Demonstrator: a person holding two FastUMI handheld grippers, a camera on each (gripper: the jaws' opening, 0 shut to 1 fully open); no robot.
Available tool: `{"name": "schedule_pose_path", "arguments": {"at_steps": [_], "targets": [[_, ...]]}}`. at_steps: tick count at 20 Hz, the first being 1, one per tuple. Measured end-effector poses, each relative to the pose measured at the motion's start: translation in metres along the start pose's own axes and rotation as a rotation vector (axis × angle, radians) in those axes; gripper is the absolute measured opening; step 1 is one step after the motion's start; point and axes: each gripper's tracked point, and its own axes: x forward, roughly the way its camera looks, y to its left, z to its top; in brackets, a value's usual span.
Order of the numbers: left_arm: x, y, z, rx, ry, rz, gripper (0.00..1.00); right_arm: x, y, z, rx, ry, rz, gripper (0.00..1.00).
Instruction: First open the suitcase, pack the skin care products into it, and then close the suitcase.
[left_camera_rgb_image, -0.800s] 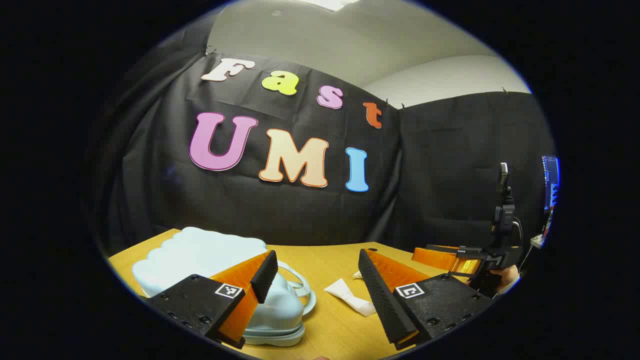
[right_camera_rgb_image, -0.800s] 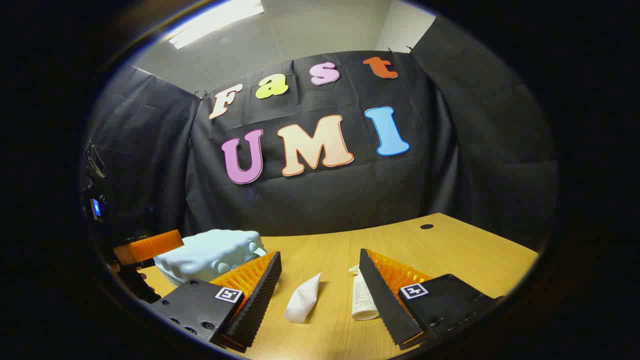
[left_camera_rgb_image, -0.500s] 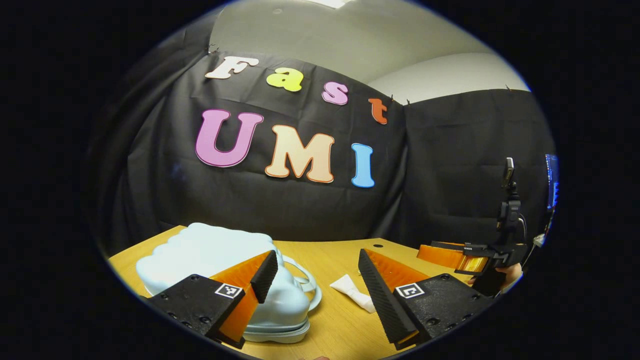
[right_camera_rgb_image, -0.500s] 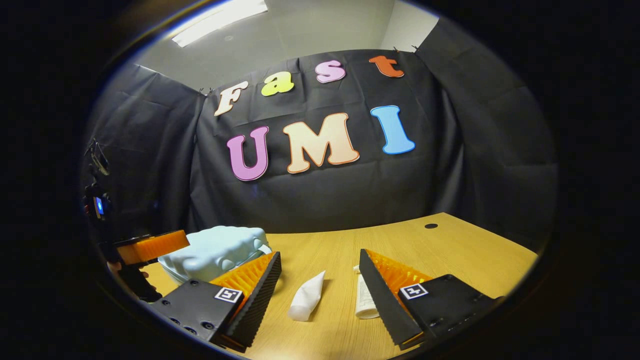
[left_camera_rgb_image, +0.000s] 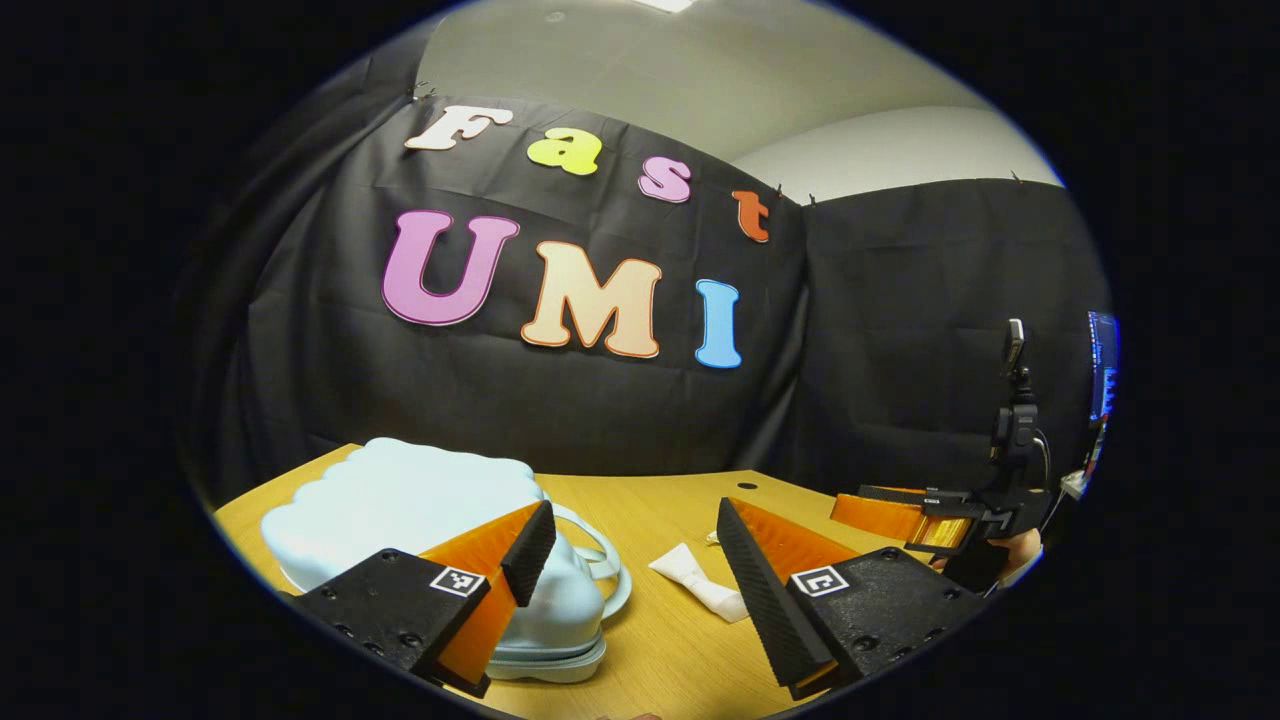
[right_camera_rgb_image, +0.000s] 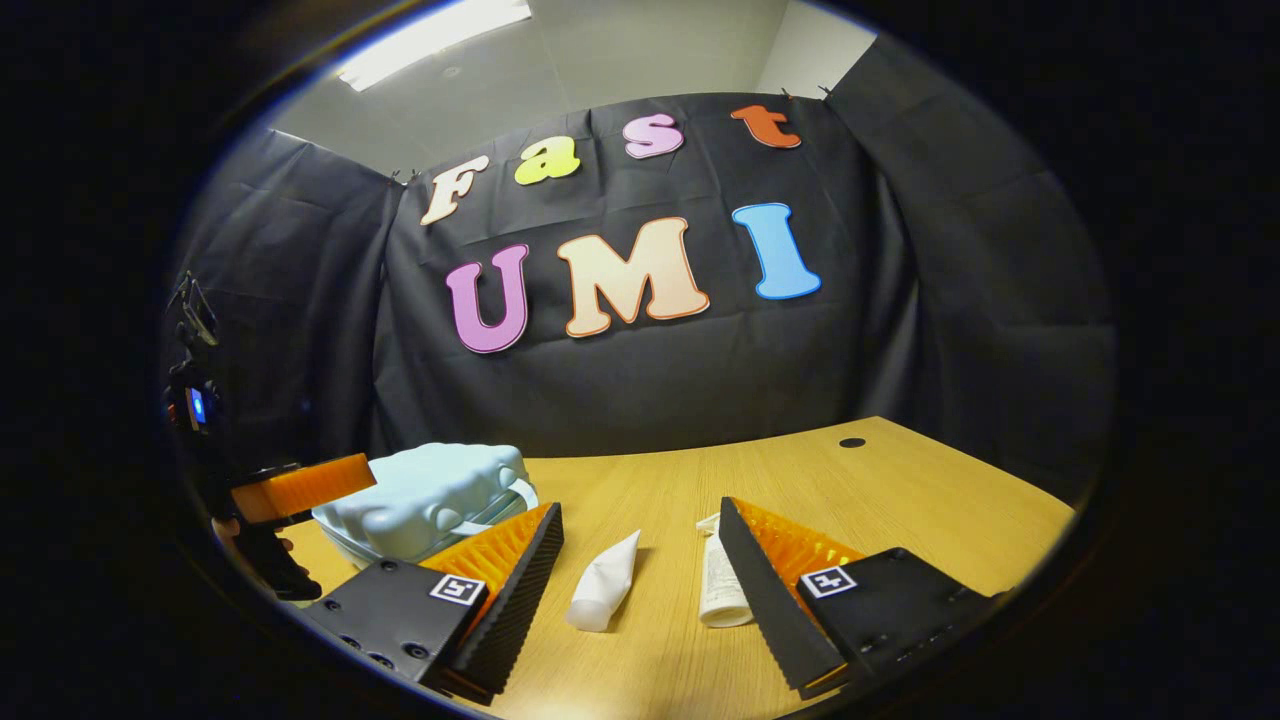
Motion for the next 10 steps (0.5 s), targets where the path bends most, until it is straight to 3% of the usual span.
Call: {"name": "schedule_pose_path", "arguments": {"at_steps": [10], "targets": [[-0.0032, 0.0041, 0.0017, 0.018, 0.015, 0.001, 0.95, -0.0013, 0.0034, -0.0006, -0.013, 0.000, 0.010, 0.98]]}}
